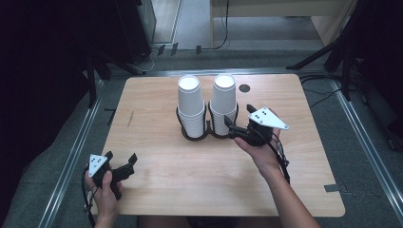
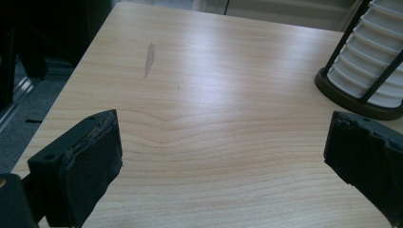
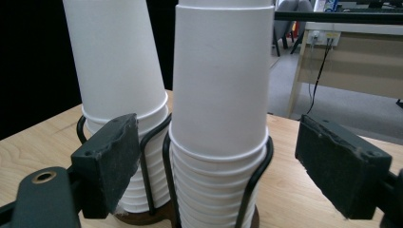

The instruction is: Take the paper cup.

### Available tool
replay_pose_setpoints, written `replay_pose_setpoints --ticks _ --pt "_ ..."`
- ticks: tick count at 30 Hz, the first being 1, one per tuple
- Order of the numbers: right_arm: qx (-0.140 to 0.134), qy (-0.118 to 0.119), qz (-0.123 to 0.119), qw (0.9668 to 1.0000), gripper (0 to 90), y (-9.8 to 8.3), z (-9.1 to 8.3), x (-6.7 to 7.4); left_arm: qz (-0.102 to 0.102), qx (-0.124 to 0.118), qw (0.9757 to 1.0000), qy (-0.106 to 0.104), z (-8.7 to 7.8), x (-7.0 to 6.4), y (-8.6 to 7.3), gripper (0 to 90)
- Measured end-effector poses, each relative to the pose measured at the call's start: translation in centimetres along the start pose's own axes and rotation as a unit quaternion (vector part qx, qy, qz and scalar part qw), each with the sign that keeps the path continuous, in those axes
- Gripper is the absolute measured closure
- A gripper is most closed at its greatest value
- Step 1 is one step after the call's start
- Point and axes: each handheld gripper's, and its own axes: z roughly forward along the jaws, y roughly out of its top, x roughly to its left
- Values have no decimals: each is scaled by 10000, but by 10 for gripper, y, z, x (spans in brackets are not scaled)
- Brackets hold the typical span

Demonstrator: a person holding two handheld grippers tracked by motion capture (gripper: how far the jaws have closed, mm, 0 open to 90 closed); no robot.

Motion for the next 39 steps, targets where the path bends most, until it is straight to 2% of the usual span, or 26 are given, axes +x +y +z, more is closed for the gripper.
replay_pose_setpoints --ticks 7,14,20,28,31,39 --pt "-7 53 26 10000 149 3 13 6 1 -13 10000 7 1 0 0 0" --pt "6 -178 72 9998 135 8 33 7 11 -1 10000 -1 1 0 1 0" --pt "7 -272 183 9995 134 13 45 5 27 15 10000 -14 1 1 1 0" --pt "179 -408 170 9989 134 10 63 4 13 19 10000 -22 2 1 1 0" --pt "247 -483 51 9985 133 7 71 6 9 22 10000 -26 2 1 1 0" --pt "279 -517 288 9979 108 5 84 4 -22 13 10000 -38 2 1 1 0"
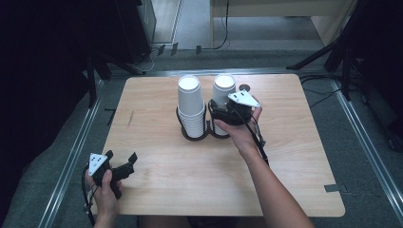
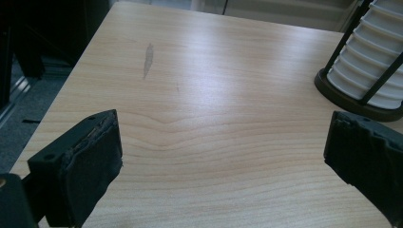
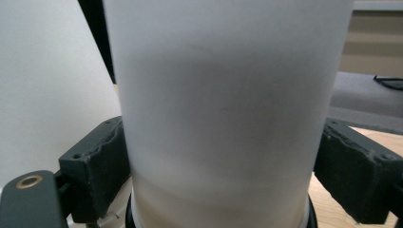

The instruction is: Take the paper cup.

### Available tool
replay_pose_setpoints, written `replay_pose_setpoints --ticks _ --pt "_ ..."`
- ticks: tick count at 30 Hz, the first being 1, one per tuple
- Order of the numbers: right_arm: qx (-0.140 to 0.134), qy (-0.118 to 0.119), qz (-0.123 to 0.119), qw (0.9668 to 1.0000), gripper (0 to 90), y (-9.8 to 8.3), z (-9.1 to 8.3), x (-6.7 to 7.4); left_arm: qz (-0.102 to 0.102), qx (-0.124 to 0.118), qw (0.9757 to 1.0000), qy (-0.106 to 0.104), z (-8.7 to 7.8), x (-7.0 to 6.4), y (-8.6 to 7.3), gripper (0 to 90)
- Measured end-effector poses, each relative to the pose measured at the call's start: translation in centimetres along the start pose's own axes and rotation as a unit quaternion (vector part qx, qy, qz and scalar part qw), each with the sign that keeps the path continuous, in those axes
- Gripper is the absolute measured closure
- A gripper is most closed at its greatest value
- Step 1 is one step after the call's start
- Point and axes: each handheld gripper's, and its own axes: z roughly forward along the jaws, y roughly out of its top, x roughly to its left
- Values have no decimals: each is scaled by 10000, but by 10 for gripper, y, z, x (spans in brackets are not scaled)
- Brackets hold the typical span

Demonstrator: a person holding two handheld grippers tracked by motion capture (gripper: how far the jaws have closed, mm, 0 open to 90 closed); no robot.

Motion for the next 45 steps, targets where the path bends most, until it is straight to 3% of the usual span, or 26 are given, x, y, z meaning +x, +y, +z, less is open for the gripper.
replay_pose_setpoints --ticks 33,45 --pt "-131 -13 -245 9996 180 18 -7 2 -21 8 10000 -27 1 1 1 0" --pt "-218 -24 -189 9996 175 19 -8 2 -47 6 10000 -42 1 1 1 0"
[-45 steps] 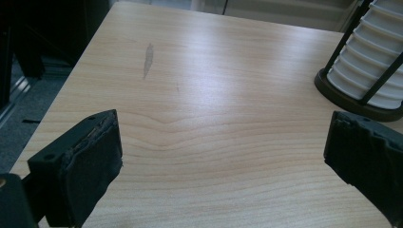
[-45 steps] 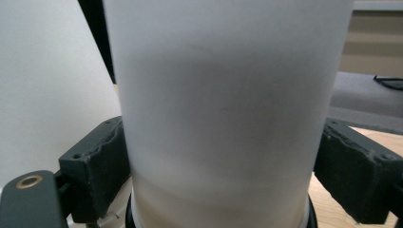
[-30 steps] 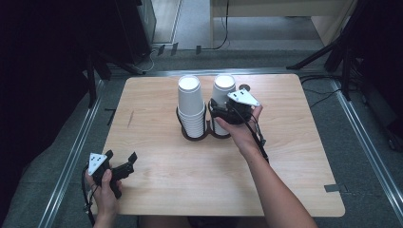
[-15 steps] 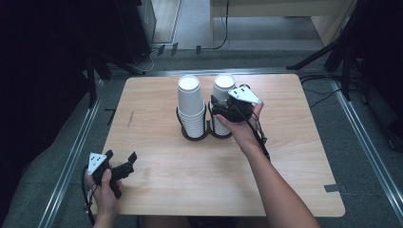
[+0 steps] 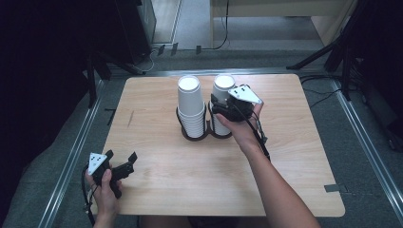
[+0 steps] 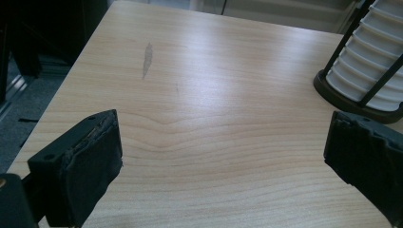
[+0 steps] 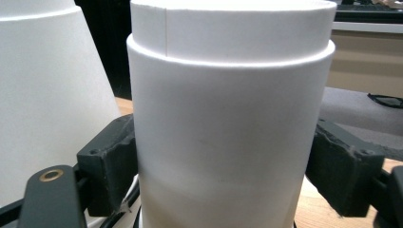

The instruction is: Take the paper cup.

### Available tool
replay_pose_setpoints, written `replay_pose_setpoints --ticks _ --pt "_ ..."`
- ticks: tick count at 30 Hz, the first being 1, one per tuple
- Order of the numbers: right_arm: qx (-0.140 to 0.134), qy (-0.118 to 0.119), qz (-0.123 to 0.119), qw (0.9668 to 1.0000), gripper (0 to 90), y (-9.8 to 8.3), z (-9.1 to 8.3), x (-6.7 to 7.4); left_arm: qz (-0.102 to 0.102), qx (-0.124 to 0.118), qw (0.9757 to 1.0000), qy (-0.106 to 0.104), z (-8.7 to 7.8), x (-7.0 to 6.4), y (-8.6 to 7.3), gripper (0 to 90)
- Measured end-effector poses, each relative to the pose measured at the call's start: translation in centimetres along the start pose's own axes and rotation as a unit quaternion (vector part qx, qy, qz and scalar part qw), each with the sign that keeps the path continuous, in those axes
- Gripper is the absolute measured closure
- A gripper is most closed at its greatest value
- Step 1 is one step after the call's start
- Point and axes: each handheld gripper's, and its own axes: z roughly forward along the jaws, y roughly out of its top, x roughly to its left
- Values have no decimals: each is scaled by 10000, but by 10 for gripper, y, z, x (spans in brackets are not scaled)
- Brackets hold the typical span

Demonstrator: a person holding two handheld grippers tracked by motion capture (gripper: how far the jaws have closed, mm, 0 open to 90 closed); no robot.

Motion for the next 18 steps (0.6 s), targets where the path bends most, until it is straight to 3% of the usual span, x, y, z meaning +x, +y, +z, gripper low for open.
replay_pose_setpoints --ticks 15,18 --pt "128 34 563 9983 130 -9 14 -3 -62 -20 10000 -42 0 2 0 0" --pt "75 -39 486 9988 152 -9 15 0 -73 -7 10000 -55 -1 3 0 0"
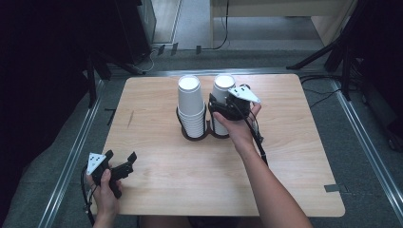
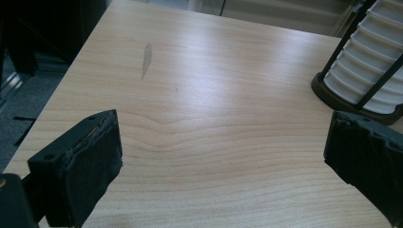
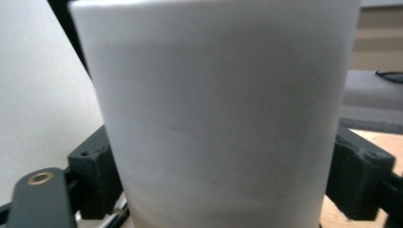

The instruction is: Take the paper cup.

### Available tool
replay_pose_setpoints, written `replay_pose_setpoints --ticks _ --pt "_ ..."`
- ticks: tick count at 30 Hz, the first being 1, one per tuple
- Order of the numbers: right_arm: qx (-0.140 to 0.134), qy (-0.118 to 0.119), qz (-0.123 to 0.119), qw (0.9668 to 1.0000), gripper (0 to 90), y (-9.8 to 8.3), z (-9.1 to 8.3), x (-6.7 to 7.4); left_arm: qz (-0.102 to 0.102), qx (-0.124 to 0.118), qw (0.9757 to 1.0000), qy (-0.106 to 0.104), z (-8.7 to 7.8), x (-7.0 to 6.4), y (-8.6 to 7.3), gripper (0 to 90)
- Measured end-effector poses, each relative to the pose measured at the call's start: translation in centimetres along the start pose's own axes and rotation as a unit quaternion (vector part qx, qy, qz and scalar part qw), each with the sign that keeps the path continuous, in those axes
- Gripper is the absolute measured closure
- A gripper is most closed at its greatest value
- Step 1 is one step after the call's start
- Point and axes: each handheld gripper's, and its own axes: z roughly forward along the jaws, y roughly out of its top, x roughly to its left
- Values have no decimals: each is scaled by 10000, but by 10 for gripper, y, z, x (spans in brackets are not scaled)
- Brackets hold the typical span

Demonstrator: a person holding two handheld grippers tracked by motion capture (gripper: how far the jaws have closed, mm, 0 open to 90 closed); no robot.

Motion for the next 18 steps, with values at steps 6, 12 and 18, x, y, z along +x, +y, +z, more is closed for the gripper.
replay_pose_setpoints --ticks 6,12,18 --pt "-213 41 -27 9998 168 7 -6 1 -3 -1 10000 1 0 0 0 0" --pt "-326 82 -170 9993 167 28 -15 5 6 -11 10000 8 1 -1 0 0" --pt "-428 138 -163 9989 167 42 -26 5 36 -10 10000 3 1 -1 0 0"
